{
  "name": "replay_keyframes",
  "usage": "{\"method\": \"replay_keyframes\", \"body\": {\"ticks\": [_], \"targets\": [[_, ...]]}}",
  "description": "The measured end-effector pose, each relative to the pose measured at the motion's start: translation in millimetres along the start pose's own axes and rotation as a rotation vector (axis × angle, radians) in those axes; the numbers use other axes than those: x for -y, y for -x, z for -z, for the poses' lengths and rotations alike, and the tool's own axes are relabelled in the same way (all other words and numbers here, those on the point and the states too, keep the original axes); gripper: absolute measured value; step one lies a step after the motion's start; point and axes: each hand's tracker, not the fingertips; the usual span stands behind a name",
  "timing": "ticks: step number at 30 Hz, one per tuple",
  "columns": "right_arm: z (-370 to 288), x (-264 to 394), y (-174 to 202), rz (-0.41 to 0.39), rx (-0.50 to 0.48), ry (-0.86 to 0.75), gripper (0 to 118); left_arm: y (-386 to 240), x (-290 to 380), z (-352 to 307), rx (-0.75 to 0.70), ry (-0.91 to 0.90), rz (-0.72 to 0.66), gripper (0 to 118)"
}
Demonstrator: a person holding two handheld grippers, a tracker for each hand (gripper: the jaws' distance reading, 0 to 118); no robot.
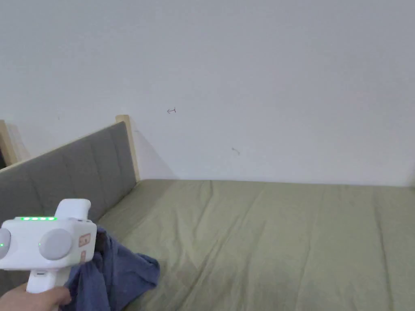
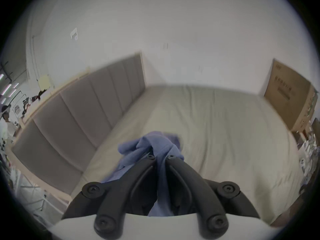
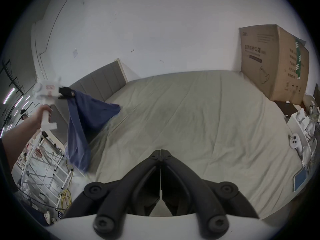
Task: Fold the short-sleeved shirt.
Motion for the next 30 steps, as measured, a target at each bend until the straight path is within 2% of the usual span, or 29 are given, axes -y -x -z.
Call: {"method": "replay_keyframes", "body": {"ticks": [2,6,9,12,15,19,24,25,26,27,28,29,30], "targets": [[-10.2,-0.7,-4.4,0.024,0.001,-0.020,0,-19.3,-36.1,-41.4,0.064,-0.109,0.008,4],[-29.3,-0.2,-13.2,0.060,0.011,-0.053,0,-92.5,-86.3,-101.6,0.218,-0.262,0.149,4],[-43.9,-0.6,-22.9,0.088,0.031,-0.073,0,-160.6,-102.5,-132.8,0.452,-0.242,0.160,4],[-64.6,-1.1,-36.2,0.111,0.070,-0.122,0,-237.8,-94.2,-151.0,0.679,-0.153,0.230,4],[-88.9,-1.5,-54.0,0.136,0.131,-0.184,0,-310.3,-64.0,-150.4,0.804,-0.051,0.352,4],[-110.8,3.8,-83.5,0.164,0.217,-0.204,0,-387.9,12.3,-116.8,0.894,0.192,0.445,4],[-105.5,30.0,-116.9,0.212,0.286,-0.114,0,-428.0,131.0,-32.7,0.906,0.610,0.378,5],[-101.5,37.2,-121.1,0.229,0.282,-0.093,0,-426.8,153.0,-17.1,0.896,0.707,0.337,9],[-96.9,43.8,-124.3,0.240,0.282,-0.070,0,-423.7,171.5,-5.0,0.878,0.763,0.280,37],[-92.2,49.6,-126.6,0.248,0.281,-0.050,0,-419.8,186.2,5.2,0.849,0.809,0.243,78],[-88.0,54.0,-127.1,0.255,0.276,-0.035,0,-412.9,197.2,12.0,0.841,0.846,0.205,106],[-84.1,57.3,-127.1,0.262,0.268,-0.022,0,-403.1,200.0,15.2,0.853,0.828,0.158,109],[-81.1,59.2,-126.5,0.267,0.261,-0.015,0,-395.3,198.7,15.1,0.859,0.826,0.117,106]]}}
